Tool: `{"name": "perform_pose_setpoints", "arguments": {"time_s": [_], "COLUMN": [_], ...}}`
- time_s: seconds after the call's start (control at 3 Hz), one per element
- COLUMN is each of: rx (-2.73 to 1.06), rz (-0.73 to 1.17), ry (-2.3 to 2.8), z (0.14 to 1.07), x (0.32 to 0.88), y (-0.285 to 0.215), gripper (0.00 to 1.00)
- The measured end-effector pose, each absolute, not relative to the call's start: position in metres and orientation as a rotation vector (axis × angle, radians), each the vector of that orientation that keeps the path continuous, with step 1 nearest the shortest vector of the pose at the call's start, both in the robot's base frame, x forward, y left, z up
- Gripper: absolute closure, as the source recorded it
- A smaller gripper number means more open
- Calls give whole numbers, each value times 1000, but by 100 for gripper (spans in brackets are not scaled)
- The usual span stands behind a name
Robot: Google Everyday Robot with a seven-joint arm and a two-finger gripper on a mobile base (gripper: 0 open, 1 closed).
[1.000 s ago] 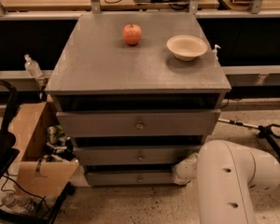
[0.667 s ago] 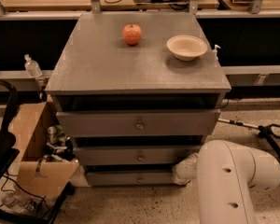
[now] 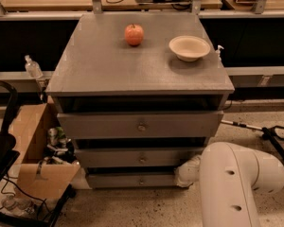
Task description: Open bottom drawer
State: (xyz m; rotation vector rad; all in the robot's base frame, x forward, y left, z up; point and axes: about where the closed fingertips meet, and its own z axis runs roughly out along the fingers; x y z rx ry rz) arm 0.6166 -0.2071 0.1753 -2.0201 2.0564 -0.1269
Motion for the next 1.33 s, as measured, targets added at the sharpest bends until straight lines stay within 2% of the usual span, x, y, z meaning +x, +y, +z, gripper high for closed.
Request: {"name": "perform_pose_setpoints", "arguments": {"time_s": [0.33,0.67,1.33], "rx": [-2020,-2020,-2021], "rz": [-127,-127,-125], "ry": [2056,2056,2057], "z": [175,175,174], "x": [617,617,616], "y": [-207,-207,-207], "gripper": [27,4,0]}}
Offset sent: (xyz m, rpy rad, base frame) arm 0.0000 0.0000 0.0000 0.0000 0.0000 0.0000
